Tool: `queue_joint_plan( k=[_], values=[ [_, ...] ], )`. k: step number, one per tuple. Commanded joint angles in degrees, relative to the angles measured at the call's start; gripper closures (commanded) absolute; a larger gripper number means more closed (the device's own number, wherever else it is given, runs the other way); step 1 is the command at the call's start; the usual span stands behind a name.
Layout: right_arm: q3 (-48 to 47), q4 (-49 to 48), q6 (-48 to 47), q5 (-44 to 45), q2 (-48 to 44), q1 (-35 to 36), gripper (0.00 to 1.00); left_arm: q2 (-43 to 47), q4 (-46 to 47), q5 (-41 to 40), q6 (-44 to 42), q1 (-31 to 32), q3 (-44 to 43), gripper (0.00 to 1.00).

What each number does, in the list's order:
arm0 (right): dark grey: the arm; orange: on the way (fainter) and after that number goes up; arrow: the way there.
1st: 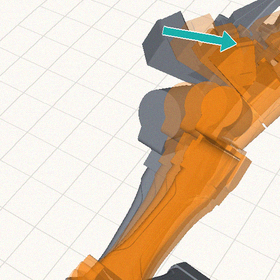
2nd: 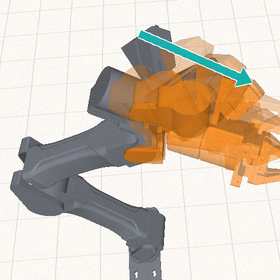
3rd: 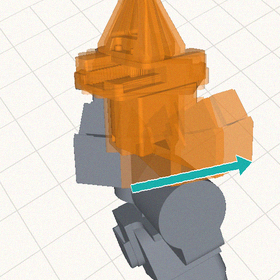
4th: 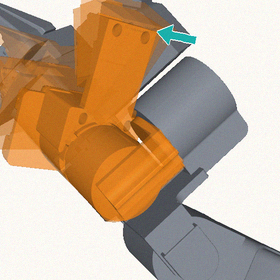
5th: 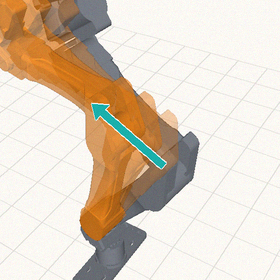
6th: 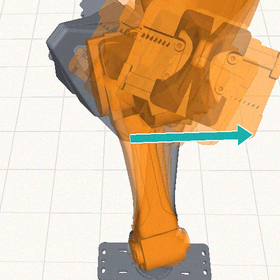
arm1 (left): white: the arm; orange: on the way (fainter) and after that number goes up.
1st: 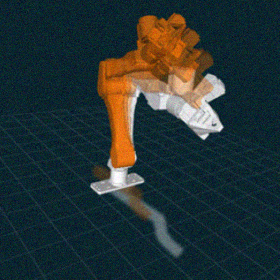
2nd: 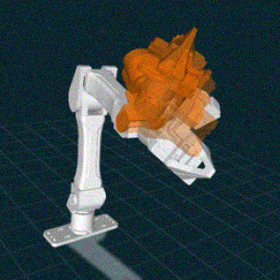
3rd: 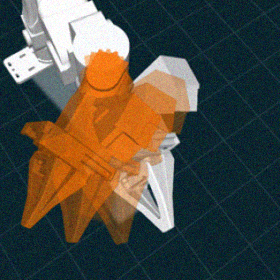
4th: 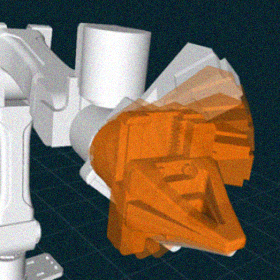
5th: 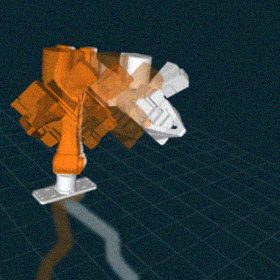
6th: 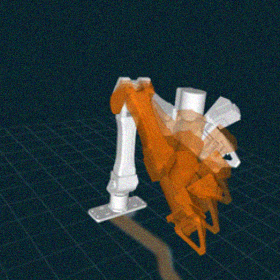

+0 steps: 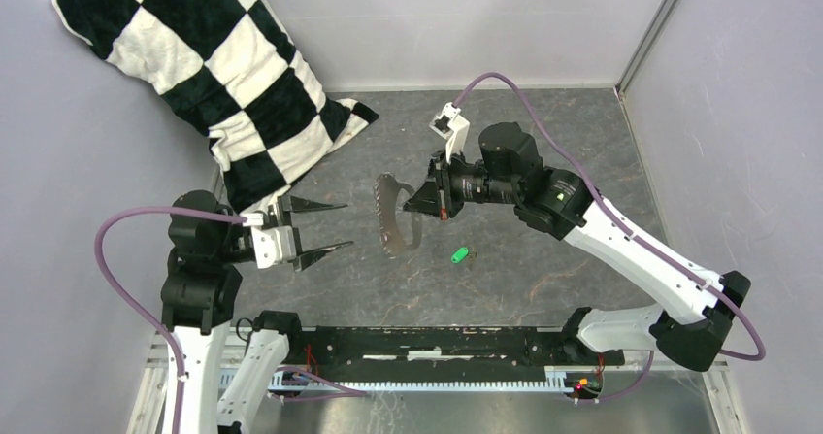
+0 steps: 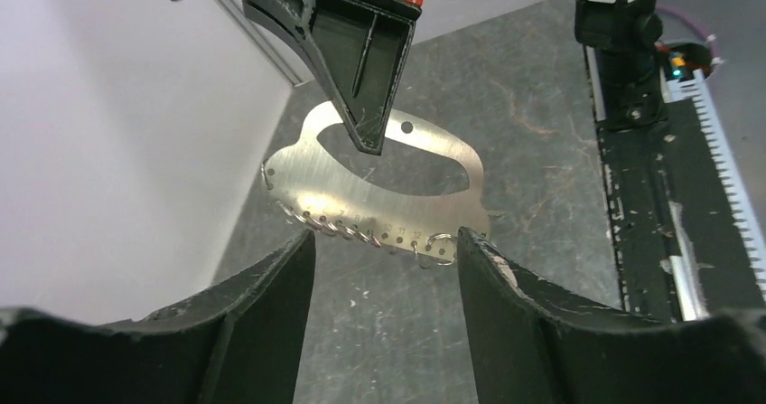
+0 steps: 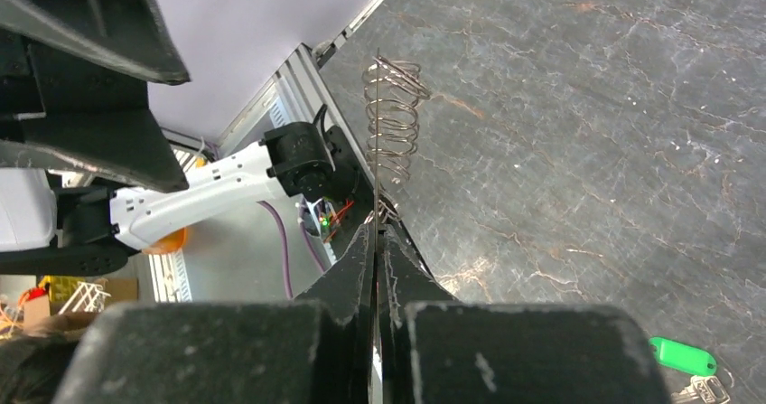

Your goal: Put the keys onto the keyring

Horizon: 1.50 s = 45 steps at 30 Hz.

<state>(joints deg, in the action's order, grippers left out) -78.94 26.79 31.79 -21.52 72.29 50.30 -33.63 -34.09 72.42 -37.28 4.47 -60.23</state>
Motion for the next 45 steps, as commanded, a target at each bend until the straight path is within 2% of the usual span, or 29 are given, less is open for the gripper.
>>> queue_joint_plan(
  k=[1, 8, 12, 16, 19, 23, 25, 27, 31, 34, 37, 40, 42, 45],
  values=[
    [-1.18, -2.69, -3.39, -2.78, -1.18, 0.47, 1.00, -1.59, 2.15, 2.33, 7.21, -0.23, 1.76, 0.37],
    [0.17, -4.62, -4.94, -8.12, -1.32, 0.44, 1.00, -1.49, 2.17, -0.02, 3.70, -0.25, 4.84, 0.57],
    [1.32, -7.22, -4.47, -12.61, -1.12, 0.55, 1.00, 0.00, -1.80, 1.54, -2.75, -0.22, 6.27, 0.59],
    [1.39, -7.59, -4.41, -13.55, -0.71, 0.48, 1.00, 0.77, -2.04, 2.72, -1.60, -0.22, 7.32, 0.53],
    [1.42, -8.30, -3.84, -14.07, -0.49, 0.49, 1.00, 1.41, -2.04, 2.94, -2.22, -0.22, 7.80, 0.52],
    [1.90, -10.79, -2.20, -14.83, -0.22, 0.46, 1.00, 2.50, -2.03, 3.65, -3.02, -0.18, 9.34, 0.63],
    [2.37, -11.85, -1.49, -15.56, 0.06, 0.45, 1.00, 2.24, -2.04, 4.05, -2.90, -0.22, 9.57, 0.64],
    [2.75, -12.37, -0.96, -15.70, 0.16, 0.44, 1.00, 1.65, -2.10, 4.40, -2.79, -0.18, 9.44, 0.61],
    [3.94, -15.09, 0.57, -17.72, 0.35, 0.49, 1.00, 1.12, -2.14, 5.11, -3.66, -0.16, 9.55, 0.49],
    [4.13, -15.91, 0.77, -19.43, 0.90, 0.50, 1.00, 0.51, -2.08, 5.37, -2.62, -0.18, 9.36, 0.29],
    [2.67, -13.21, -1.29, -19.13, 1.71, 0.50, 0.99, -0.23, -2.08, 4.61, -1.73, -0.13, 9.16, 0.27],
    [-1.67, -4.83, -7.79, -13.95, 2.82, 0.51, 1.00, -1.23, -1.63, 0.85, -1.14, -0.22, 8.80, 0.27],
    [-3.97, -0.64, -11.57, -10.02, 3.35, 0.99, 1.00, -2.67, 0.47, -1.29, 2.90, -0.17, 8.39, 0.26],
    [-7.01, 4.24, -16.27, -4.53, 4.17, 3.31, 1.00, -4.87, 1.02, -1.18, 5.63, -0.16, 6.69, 0.16]
  ],
)
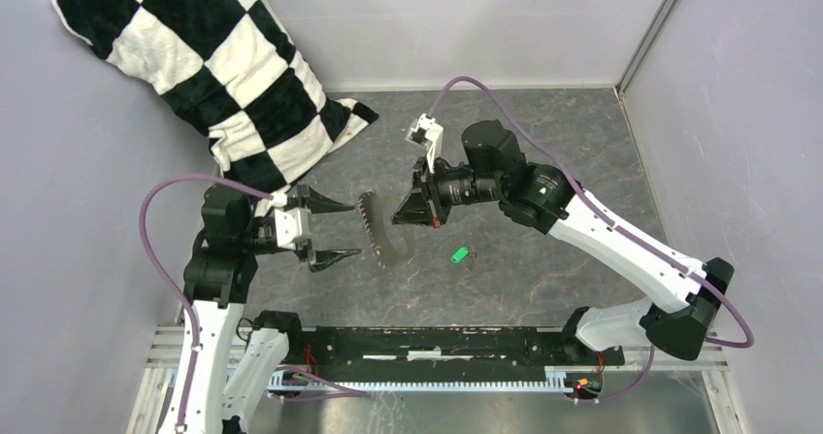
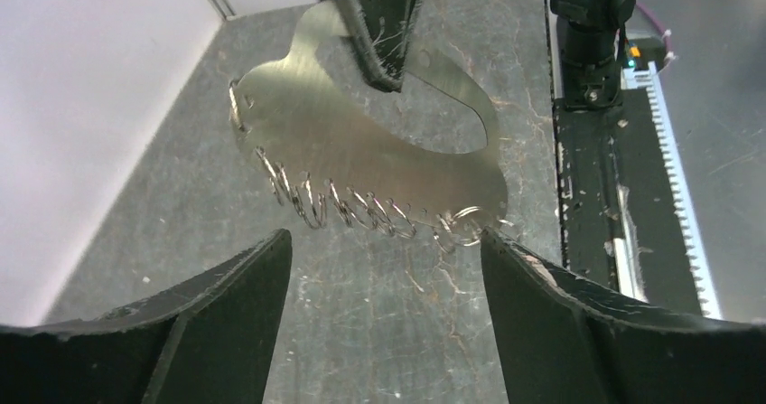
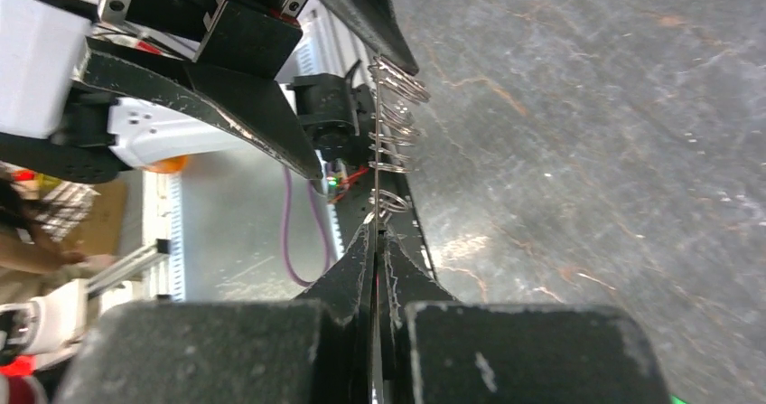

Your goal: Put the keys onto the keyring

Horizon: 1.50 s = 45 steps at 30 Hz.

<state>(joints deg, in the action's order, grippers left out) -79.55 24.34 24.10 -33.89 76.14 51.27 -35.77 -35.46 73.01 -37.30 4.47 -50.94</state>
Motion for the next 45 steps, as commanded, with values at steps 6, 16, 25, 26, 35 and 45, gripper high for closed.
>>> queue_joint_plan(
  k=[6, 16, 25, 26, 35, 45],
  values=[
    [-14.73, 16.69, -16.59, 15.38, 5.50, 9.44, 1.00, -5.98, 2.64, 7.65, 6.08, 0.55, -6.43, 0.05],
    [-15.92, 17.87, -19.01, 15.65, 5.68, 11.47, 1.00, -7.90, -7.65, 4.46, -0.14, 7.46, -9.41, 0.45],
    [-16.99, 16.41, -18.73, 13.74, 6.76, 12.20, 0.98, -11.22, -19.22, -0.34, -12.98, 15.96, -13.33, 0.97],
    [-16.79, 15.74, -18.43, 13.42, 6.46, 12.26, 0.96, -12.23, -23.51, -1.85, -17.81, 17.45, -14.52, 0.98],
    [-9.24, 9.65, -14.64, 11.16, 0.85, 6.33, 0.36, -14.41, -46.43, -16.85, -60.09, 20.78, -16.46, 0.98],
    [2.14, -1.23, -6.14, 14.33, -2.91, 1.00, 0.31, 6.59, -33.01, -19.13, -105.70, 20.80, 0.65, 0.98]
  ],
)
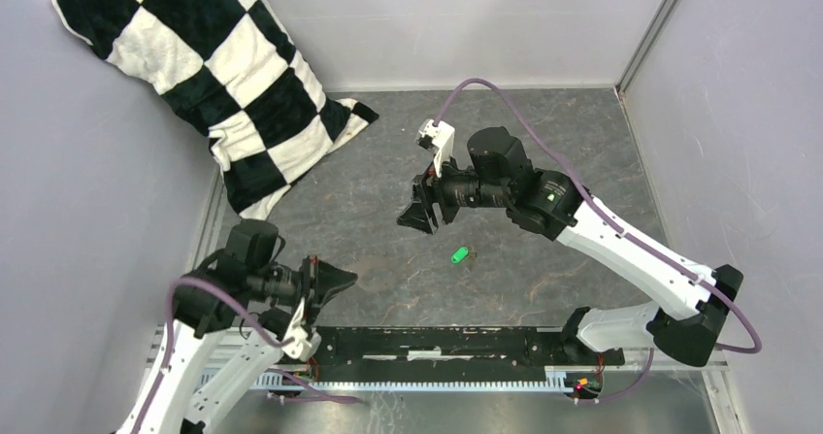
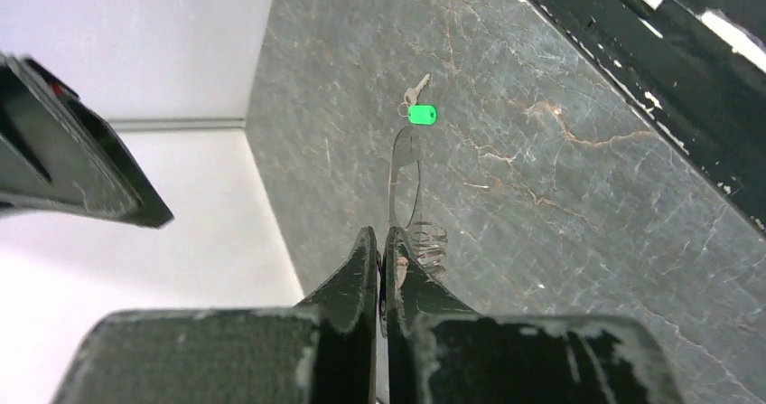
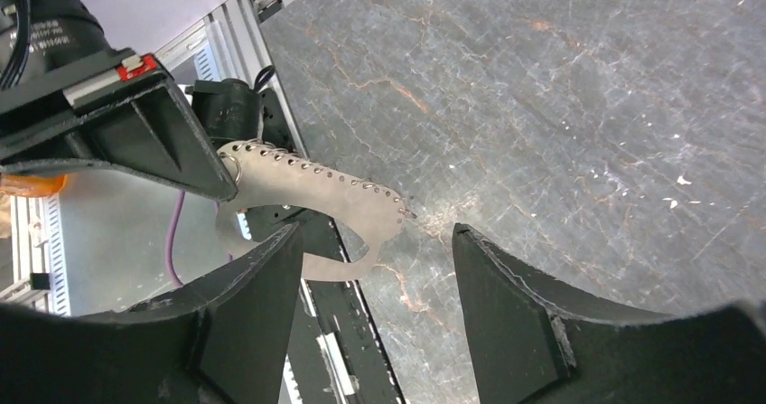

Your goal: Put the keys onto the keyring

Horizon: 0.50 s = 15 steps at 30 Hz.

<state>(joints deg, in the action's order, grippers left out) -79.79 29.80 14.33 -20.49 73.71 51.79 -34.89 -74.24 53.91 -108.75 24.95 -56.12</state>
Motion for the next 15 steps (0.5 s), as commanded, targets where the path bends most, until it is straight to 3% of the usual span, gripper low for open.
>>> queue_joint_plan(
  k=[1, 3, 7, 15],
  values=[
    [2.94, -7.81, 3.95, 1.04, -0.66, 0.50, 0.31, 7.04, 6.35, 0.31, -37.91, 0.27, 6.98, 0.98],
    [3.81, -9.71, 4.60, 0.10, -0.76, 0.52, 0.31, 8.84, 6.43, 0.58, -44.00, 0.28, 8.78, 0.98],
    [5.75, -11.29, 4.91, -1.02, -0.53, 1.95, 0.32, 12.37, 12.75, 4.31, -44.62, 0.29, 11.36, 0.98],
    [10.08, -16.26, 6.40, 1.80, 2.08, 7.29, 0.34, 14.91, 13.16, 10.46, -44.59, 0.33, 10.67, 0.98]
  ],
)
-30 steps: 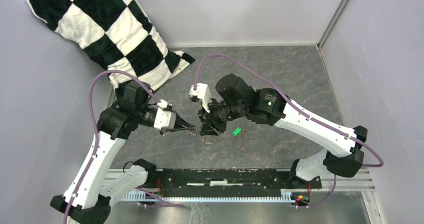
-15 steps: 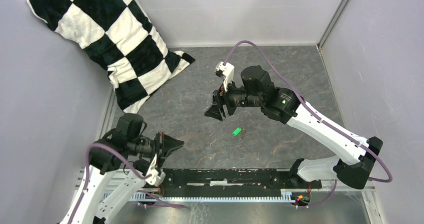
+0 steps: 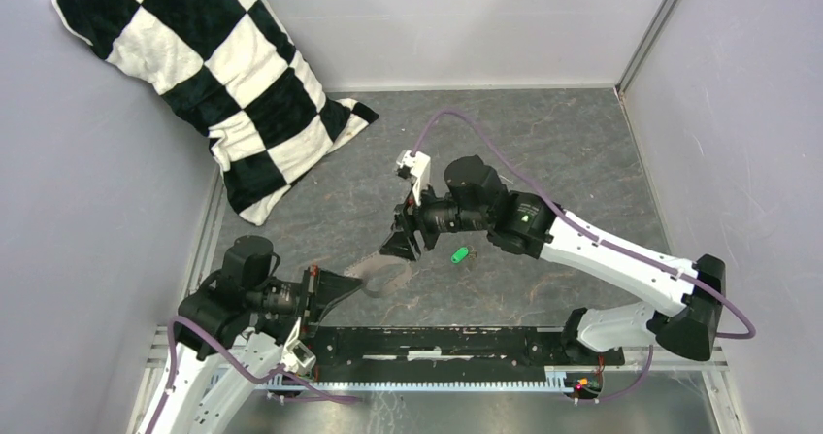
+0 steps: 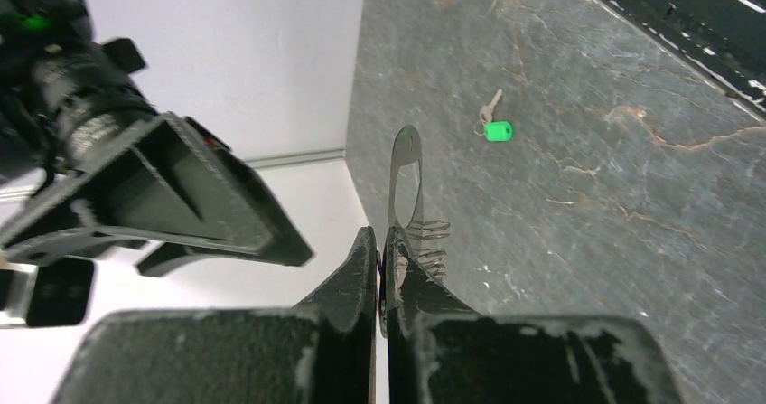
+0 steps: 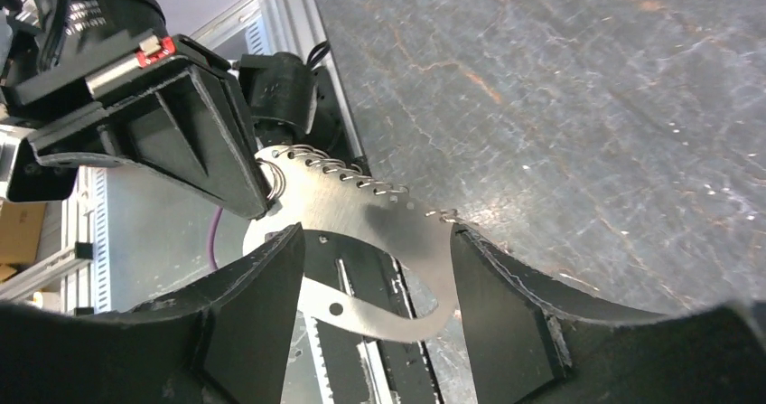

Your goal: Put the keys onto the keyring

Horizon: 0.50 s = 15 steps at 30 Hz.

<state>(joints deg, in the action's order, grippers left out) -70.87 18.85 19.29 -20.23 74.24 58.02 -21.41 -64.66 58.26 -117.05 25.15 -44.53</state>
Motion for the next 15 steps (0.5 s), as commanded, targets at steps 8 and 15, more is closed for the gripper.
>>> queue_joint_plan(
  k=[8, 15],
  values=[
    [-1.49, -2.30, -0.30, 5.16, 2.75, 0.50, 0.28, 2.02, 0.81, 6.14, -32.54, 0.00, -2.24, 0.98],
    [3.99, -0.80, -1.05, 19.67, -9.56, -6.71, 0.19, 2.26, 53.38, -12.38, 60.23, -0.36, 2.96, 0.98]
  ],
)
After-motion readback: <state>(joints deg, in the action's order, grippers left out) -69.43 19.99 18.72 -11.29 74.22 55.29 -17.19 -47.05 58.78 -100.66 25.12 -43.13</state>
